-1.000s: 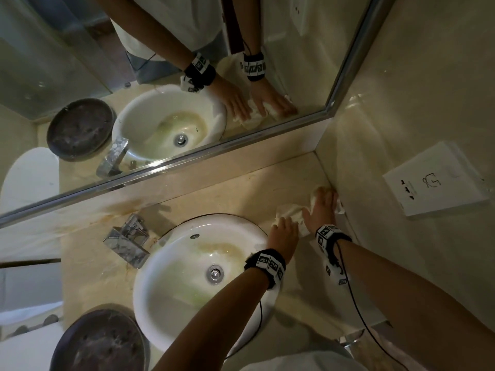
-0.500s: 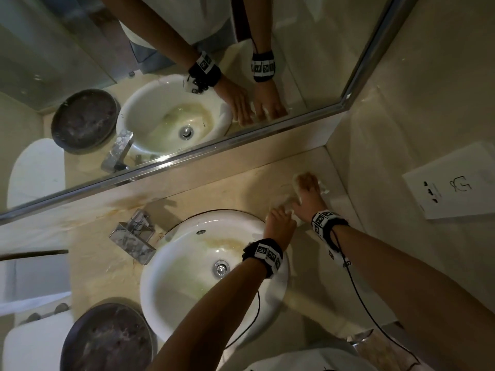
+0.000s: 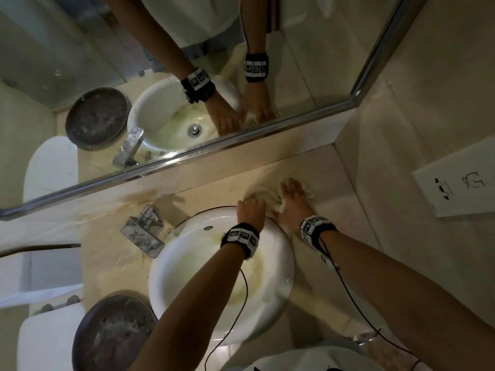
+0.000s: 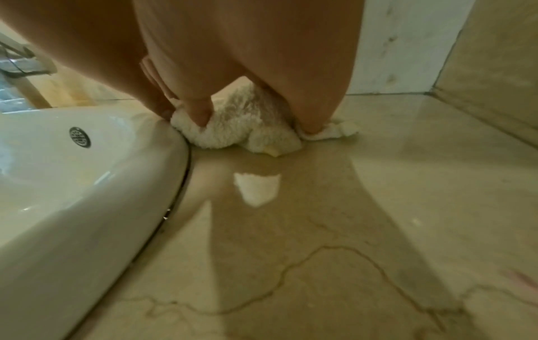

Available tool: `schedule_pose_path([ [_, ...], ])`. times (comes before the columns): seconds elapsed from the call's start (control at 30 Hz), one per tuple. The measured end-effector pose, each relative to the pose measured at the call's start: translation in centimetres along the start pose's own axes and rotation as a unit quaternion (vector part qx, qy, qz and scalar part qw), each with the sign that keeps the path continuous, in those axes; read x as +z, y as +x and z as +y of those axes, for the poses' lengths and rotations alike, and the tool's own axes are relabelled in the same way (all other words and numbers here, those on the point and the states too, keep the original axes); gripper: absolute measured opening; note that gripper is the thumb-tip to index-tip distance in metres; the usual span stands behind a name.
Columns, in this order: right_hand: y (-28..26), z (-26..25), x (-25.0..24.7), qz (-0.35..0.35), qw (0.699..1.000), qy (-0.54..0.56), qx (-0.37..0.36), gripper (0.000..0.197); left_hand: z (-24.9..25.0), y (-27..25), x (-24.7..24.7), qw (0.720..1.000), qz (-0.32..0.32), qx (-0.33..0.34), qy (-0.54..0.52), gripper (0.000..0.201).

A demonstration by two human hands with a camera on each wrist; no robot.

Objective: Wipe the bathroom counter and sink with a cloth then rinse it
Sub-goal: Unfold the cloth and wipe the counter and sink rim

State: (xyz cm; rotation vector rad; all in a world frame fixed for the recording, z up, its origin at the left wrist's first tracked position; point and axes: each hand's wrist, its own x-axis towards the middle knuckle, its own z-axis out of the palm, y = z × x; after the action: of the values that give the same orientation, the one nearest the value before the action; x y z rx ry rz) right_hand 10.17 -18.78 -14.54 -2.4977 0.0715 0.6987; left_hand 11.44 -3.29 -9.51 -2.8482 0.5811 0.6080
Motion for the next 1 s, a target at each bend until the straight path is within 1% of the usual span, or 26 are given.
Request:
schedule_pose_path([
  [0.07,-0.2,-0.6,0.6,-0.004,1.0,-0.002,-0.013,0.101,-1.8,0.2,-0.2,1.0,0.001,-0.023,0.006,0.022],
  [0.13,-0.2,-0.9,1.3,-0.012,1.0,-0.006,-0.026,0.102,-3.6,0.1,-0.5,0.999,-0.013,-0.047,0.005,0.021],
  [0.3,-0.1,-2.2,2.7,-0.017,0.997,-0.013,-0.069,0.095,-7.0,-0.7,-0.6,0.994,-0.039,-0.099,-0.016,0.025],
  [0.37,-0.2,-2.7,2.8,-0.006,0.997,-0.013,-0.076,0.09,-7.7,-1.0,-0.6,0.992,-0.042,-0.112,-0.031,0.027],
  [0.47,-0.5,-3.5,2.3,0.025,0.997,-0.017,-0.076,0.079,-7.8,-1.7,-0.9,0.992,-0.035,-0.115,-0.048,0.025],
  [0.57,-0.9,-4.3,1.7,0.035,0.997,-0.004,-0.069,0.063,-7.2,-2.9,-1.4,0.992,-0.031,-0.106,-0.054,0.023],
  [0.63,-1.0,-4.6,1.6,0.046,0.996,0.009,-0.078,0.052,-7.1,-3.6,-1.4,0.992,-0.028,-0.101,-0.066,0.023],
  [0.73,-1.4,-5.1,1.4,0.044,0.995,0.019,-0.091,0.039,-7.0,-4.5,-1.3,0.99,-0.026,-0.098,-0.1,0.024],
  [0.8,-2.1,-5.3,1.3,0.048,0.995,0.047,-0.077,0.028,-6.6,-5.2,-1.3,0.986,-0.016,-0.096,-0.134,0.019],
  [0.87,-3.2,-5.0,1.7,0.079,0.993,0.083,-0.043,0.026,-5.9,-5.9,-1.3,0.983,-0.001,-0.085,-0.165,0.022],
  [0.93,-4.9,-4.4,2.3,0.148,0.982,0.12,-0.007,0.027,-4.8,-6.5,-1.2,0.982,0.023,-0.059,-0.181,0.027],
  [1.0,-6.5,-3.5,2.8,0.227,0.961,0.158,0.029,0.036,-3.6,-7.1,-1.3,0.983,0.05,-0.02,-0.177,0.03],
])
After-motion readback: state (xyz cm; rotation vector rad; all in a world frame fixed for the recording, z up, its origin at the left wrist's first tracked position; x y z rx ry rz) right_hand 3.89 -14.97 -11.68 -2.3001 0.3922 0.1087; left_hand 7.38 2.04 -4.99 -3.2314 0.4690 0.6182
